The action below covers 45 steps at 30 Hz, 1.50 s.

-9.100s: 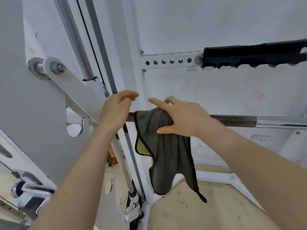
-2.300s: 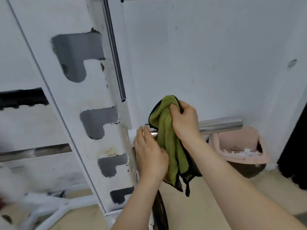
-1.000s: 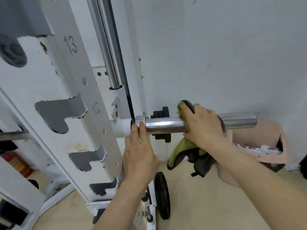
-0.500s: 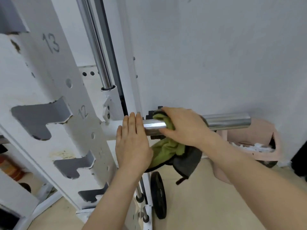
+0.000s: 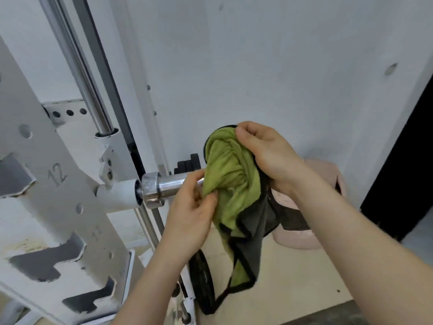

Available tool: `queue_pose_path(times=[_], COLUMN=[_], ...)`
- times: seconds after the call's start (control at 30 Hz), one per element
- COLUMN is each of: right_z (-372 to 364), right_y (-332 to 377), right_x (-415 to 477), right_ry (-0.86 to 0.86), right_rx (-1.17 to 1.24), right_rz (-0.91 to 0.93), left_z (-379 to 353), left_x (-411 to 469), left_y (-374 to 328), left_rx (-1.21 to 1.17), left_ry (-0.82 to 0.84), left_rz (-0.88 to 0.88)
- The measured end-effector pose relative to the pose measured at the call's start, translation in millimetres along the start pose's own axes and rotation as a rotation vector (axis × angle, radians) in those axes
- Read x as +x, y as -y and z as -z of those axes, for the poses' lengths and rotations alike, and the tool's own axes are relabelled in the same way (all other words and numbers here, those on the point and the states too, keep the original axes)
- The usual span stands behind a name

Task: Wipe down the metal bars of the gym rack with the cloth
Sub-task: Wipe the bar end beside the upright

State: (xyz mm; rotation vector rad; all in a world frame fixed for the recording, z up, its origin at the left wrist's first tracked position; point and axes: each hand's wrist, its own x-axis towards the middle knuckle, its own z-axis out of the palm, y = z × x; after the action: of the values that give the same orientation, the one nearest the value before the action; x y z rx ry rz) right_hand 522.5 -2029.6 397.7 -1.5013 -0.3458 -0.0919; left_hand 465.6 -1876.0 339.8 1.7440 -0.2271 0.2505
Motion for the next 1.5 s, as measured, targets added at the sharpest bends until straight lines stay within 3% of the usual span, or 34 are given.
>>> queue_pose_path(times=[0.07, 0.13, 0.23, 0.33, 0.47, 0.53, 0.6, 0.67, 0.7, 0.77, 0.87, 0.93, 1.03, 1.1, 1.23, 1.3, 1.37, 1.5], right_z=[19, 34, 32, 7, -54, -76, -75, -55, -46, -39, -45, -38, -17, -9, -19, -34, -47, -66], right_y=[-1, -3, 2, 19, 27, 13, -8, -26, -35, -57, -66, -58, -39, -30, -22, -15, -9, -18], right_x=[6, 11, 20, 39, 65, 66, 54, 32, 20, 8, 14, 27, 49, 63, 97, 103, 96, 51], right_ry=[-0.026, -0.037, 0.086, 0.038, -0.367, -0.449, -0.378, -0.143, 0.003, 0.210, 0.277, 0.354, 0.479, 0.395, -0.212, -0.353, -0.159, 0.558], right_rx=[-0.477, -0.865, -1.092, -1.106, -0.791, -0.915, -1.024, -0.948, -0.920, -1.124, -1.314, -1.219, -0.898, -0.785, -0.847, -0.875, -0.926, -1.154], right_rz=[0.105, 0.196, 0.220, 0.239, 0.398, 0.429, 0.382, 0.231, 0.125, 0.045, 0.120, 0.106, -0.073, -0.076, 0.197, 0.331, 0.348, 0.049], left_z=[4, 4, 3, 0, -2, 1, 8, 17, 19, 24, 42, 50, 43, 33, 26, 28, 31, 44], left_x=[-5, -11, -20, -27, -16, 1, 15, 18, 16, 9, 11, 19, 28, 29, 33, 35, 34, 44], left_y=[-2, -1, 2, -4, -14, -14, -12, -7, -4, 1, 10, 14, 23, 27, 27, 26, 22, 15], left_rx=[0.008, 0.168, 0.498, 0.435, -0.044, -0.250, -0.399, -0.400, -0.347, -0.115, 0.649, 1.015, 1.257, 1.322, 1.328, 1.316, 1.278, 1.191], left_ry=[-0.018, 0.030, 0.112, 0.014, -0.184, -0.300, -0.347, -0.241, -0.154, -0.055, -0.163, -0.204, -0.094, -0.108, -0.106, -0.114, -0.122, -0.099], left_rz=[0.045, 0.059, -0.005, -0.022, 0.088, 0.164, 0.260, 0.307, 0.311, 0.294, 0.053, -0.066, -0.006, 0.040, 0.034, 0.024, 0.022, 0.084])
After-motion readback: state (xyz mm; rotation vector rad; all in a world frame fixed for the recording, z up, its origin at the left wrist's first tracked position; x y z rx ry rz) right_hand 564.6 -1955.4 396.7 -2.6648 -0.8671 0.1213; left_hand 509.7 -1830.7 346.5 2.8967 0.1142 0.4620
